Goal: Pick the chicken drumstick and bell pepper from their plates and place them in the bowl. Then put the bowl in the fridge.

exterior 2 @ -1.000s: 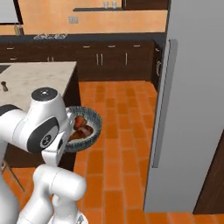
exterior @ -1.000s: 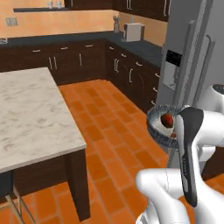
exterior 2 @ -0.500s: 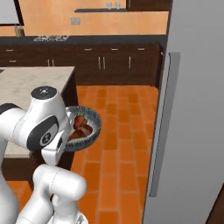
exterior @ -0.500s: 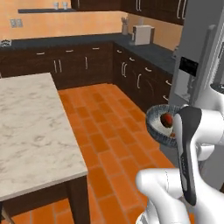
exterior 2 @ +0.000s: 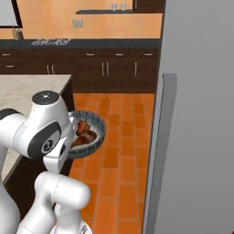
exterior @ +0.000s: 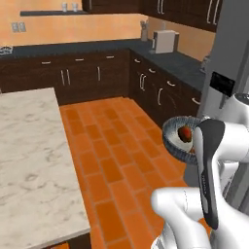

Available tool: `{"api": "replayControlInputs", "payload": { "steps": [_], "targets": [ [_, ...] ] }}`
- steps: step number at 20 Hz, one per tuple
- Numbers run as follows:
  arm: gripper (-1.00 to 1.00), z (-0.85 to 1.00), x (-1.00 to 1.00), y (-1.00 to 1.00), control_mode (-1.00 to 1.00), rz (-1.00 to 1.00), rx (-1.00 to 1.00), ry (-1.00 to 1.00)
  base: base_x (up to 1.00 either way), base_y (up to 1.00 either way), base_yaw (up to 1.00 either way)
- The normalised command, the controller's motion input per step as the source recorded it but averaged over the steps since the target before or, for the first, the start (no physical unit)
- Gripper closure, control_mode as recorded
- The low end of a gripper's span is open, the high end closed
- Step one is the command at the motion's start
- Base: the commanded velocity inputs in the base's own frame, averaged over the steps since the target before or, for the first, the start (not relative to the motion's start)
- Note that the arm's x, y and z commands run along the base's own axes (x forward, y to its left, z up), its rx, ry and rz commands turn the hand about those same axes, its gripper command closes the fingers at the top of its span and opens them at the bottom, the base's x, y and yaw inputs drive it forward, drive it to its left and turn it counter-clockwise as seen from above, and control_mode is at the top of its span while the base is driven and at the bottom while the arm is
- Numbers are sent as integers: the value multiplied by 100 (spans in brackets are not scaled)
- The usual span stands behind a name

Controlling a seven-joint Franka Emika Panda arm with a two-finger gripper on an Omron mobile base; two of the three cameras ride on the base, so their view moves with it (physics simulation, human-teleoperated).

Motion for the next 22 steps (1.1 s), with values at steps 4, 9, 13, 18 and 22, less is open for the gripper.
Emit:
{"api": "replayControlInputs", "payload": {
  "steps": [4, 9, 13, 18, 22],
  "targets": [
    [100, 0, 0, 0, 100, 0, 0, 0, 93, -14, 0],
    [100, 0, 0, 0, 100, 0, 0, 0, 87, 0, 0],
    [100, 0, 0, 0, 100, 0, 0, 0, 78, 0, 0],
    [100, 0, 0, 0, 100, 0, 0, 0, 91, -5, -2],
    [100, 0, 0, 0, 100, 0, 0, 0, 56, 0, -60]
  ]
}}
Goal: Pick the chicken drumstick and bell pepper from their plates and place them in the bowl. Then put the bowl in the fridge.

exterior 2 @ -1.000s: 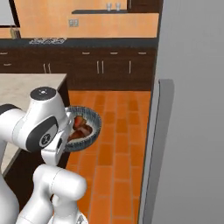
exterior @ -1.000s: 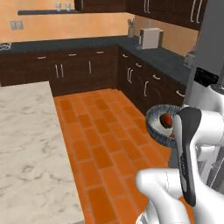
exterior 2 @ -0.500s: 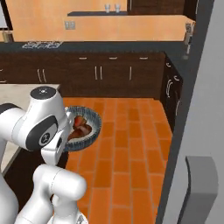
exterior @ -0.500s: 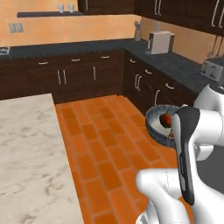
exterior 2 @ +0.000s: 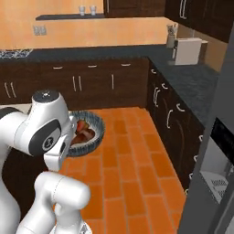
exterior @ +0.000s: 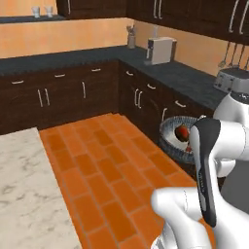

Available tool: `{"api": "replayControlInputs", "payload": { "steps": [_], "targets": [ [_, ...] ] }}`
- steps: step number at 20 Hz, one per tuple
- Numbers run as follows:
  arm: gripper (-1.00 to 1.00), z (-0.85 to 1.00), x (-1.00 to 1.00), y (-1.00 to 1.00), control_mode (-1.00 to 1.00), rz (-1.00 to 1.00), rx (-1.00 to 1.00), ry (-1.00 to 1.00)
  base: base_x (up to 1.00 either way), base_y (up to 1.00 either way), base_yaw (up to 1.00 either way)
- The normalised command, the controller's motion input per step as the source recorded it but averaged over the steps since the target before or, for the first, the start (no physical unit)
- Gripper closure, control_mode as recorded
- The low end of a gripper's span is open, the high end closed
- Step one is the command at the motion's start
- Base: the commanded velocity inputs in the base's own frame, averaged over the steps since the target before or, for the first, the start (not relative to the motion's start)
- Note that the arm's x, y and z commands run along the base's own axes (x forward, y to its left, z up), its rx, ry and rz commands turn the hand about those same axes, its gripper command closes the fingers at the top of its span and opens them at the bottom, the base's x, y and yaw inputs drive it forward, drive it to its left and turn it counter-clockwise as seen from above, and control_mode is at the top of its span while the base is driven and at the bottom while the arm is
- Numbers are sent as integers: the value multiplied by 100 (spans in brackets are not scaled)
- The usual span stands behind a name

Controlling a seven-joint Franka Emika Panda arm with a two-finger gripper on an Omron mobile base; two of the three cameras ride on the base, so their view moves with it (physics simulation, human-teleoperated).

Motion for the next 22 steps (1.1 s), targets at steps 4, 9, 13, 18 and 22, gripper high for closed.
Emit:
{"api": "replayControlInputs", "payload": {
  "steps": [4, 9, 13, 18, 22],
  "targets": [
    [100, 0, 0, 0, 100, 0, 0, 0, 5, 0, -97],
    [100, 0, 0, 0, 100, 0, 0, 0, 0, 1, -100],
    [100, 0, 0, 0, 100, 0, 0, 0, 0, 11, -100],
    [100, 0, 0, 0, 100, 0, 0, 0, 1, 26, -96],
    [100, 0, 0, 0, 100, 0, 0, 0, 22, 65, -80]
  ]
}}
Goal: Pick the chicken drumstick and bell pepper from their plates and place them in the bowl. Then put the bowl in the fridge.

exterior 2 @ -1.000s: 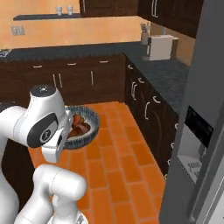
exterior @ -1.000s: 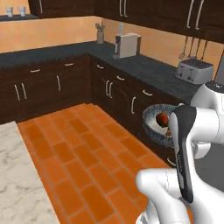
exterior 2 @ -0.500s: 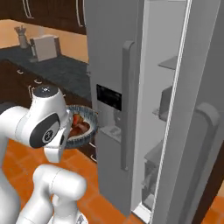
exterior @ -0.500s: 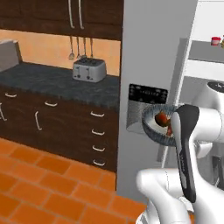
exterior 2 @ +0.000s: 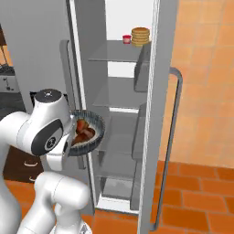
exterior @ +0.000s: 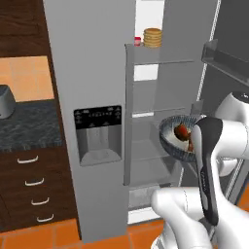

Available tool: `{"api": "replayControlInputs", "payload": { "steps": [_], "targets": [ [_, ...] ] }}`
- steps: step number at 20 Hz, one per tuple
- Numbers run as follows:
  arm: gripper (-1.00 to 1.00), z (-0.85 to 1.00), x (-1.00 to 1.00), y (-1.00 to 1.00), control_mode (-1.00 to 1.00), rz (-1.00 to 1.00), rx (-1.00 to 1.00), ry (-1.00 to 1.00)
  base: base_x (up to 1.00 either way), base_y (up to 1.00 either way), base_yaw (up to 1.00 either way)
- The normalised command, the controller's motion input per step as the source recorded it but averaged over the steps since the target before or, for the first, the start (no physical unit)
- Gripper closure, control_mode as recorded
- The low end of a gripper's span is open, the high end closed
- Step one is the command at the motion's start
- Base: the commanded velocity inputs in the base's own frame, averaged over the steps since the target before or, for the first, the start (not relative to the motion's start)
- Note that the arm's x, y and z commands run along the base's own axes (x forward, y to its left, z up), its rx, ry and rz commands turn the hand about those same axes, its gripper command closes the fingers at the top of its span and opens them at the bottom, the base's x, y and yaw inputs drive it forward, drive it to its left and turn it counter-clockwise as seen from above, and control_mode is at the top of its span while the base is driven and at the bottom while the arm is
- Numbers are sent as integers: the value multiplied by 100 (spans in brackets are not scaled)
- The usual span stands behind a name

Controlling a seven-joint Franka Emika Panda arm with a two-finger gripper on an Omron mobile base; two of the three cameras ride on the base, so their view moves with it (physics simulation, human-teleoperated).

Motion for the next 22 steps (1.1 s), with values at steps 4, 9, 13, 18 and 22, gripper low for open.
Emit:
{"api": "replayControlInputs", "payload": {
  "steps": [4, 9, 13, 18, 22],
  "targets": [
    [100, 0, 0, 0, 100, 0, 0, 0, 35, 86, -29],
    [100, 0, 0, 0, 100, 0, 0, 0, 65, -11, -24],
    [100, 0, 0, 0, 100, 0, 0, 0, 41, -10, -28],
    [100, 0, 0, 0, 100, 0, 0, 0, 11, -11, -20],
    [100, 0, 0, 0, 100, 0, 0, 0, 23, -32, -18]
  ]
}}
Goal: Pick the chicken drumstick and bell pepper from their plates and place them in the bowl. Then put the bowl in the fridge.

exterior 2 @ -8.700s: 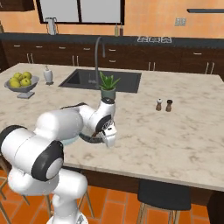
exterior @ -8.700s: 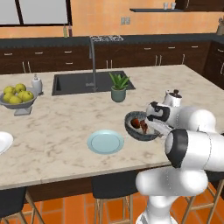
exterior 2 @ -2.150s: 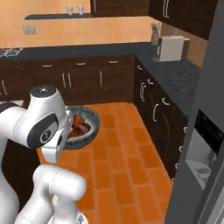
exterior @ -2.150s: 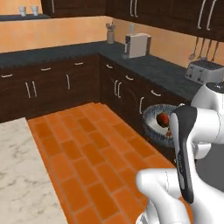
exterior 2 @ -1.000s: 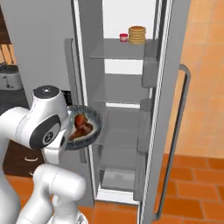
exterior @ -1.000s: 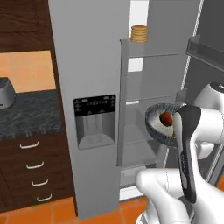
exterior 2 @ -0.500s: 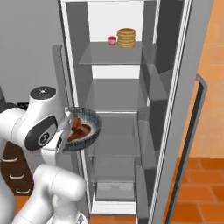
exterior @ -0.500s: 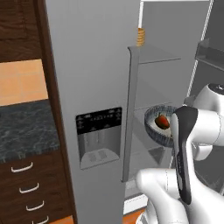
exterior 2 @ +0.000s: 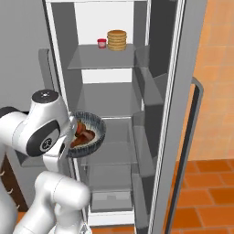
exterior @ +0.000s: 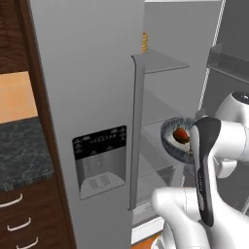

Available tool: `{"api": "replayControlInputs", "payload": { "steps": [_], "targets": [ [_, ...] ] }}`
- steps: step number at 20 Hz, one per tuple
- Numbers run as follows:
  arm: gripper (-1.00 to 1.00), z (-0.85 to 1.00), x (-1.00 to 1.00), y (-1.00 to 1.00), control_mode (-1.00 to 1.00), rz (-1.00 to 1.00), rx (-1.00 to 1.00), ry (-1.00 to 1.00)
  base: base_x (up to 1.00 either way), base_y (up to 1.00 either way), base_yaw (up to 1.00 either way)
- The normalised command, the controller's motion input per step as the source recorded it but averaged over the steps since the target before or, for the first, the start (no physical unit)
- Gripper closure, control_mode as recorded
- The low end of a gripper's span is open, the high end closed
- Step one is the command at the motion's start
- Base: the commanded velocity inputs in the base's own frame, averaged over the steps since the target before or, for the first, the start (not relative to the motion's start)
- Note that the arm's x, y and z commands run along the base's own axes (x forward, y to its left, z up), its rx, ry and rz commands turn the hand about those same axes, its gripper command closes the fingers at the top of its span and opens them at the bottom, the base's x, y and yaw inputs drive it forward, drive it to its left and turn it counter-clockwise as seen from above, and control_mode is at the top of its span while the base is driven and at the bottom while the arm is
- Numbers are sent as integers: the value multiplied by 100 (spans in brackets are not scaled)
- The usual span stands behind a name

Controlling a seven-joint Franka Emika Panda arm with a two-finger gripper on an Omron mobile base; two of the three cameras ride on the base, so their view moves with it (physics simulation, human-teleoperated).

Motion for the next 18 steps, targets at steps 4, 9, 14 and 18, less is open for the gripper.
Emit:
{"api": "replayControlInputs", "payload": {
  "steps": [4, 9, 14, 18],
  "targets": [
    [100, 0, 0, 0, 100, 0, 0, 0, 61, -13, -5],
    [100, 2, 35, 0, -100, 0, 0, -2, 43, -6, -1],
    [100, 20, 60, -43, -100, 3, 0, -8, 0, 0, 0],
    [100, 1, 41, -2, -100, 32, -1, -13, 0, 0, 0]
  ]
}}
